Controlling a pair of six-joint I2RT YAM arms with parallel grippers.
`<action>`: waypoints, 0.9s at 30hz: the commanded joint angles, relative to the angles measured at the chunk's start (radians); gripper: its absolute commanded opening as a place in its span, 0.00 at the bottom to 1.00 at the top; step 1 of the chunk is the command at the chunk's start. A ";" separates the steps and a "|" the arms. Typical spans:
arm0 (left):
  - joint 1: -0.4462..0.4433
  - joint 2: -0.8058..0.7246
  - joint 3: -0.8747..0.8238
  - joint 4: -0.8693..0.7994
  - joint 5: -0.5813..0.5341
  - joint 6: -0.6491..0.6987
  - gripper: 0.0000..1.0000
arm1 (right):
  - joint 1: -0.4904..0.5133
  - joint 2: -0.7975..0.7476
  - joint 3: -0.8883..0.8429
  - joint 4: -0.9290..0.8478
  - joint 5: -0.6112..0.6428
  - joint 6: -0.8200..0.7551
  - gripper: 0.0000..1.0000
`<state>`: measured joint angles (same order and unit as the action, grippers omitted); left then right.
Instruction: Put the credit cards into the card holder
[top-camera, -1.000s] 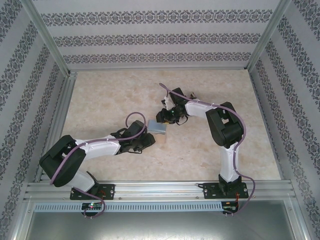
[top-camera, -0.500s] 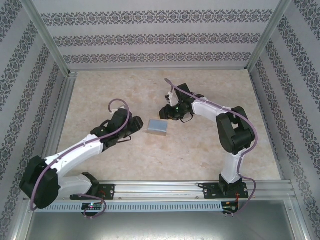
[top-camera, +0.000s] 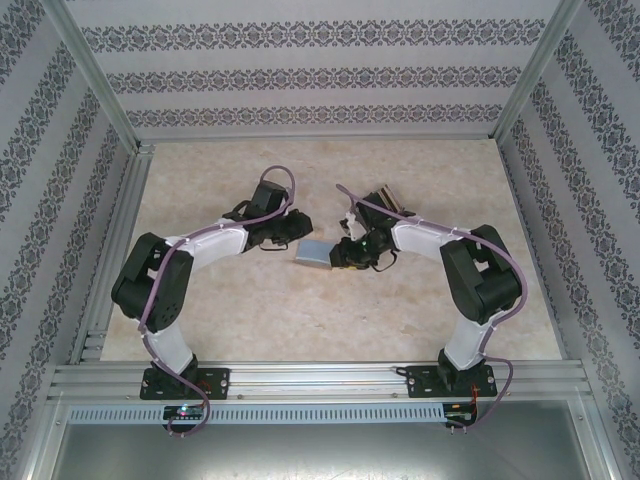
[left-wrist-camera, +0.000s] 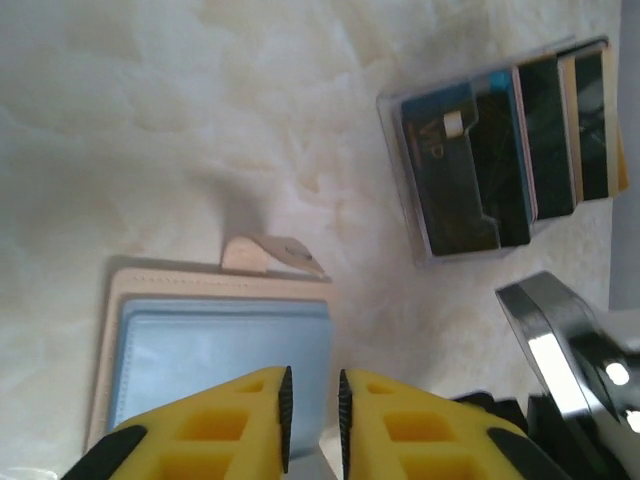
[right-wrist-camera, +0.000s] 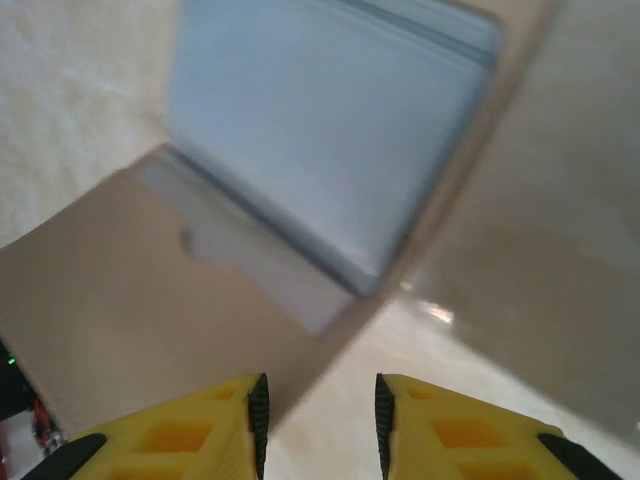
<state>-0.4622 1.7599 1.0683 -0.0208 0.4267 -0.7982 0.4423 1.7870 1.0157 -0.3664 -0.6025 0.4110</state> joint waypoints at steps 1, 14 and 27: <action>0.011 -0.029 -0.063 0.044 0.075 -0.007 0.16 | -0.032 0.001 -0.023 0.056 0.051 0.044 0.36; -0.069 -0.143 -0.292 0.144 0.013 -0.142 0.14 | -0.037 0.223 0.194 0.116 -0.005 0.077 0.36; -0.177 -0.040 -0.260 0.217 -0.040 -0.216 0.23 | 0.015 0.365 0.407 0.058 -0.049 0.060 0.36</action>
<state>-0.6212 1.6821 0.7864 0.1421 0.4091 -0.9771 0.4500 2.1365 1.3960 -0.2707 -0.6476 0.4946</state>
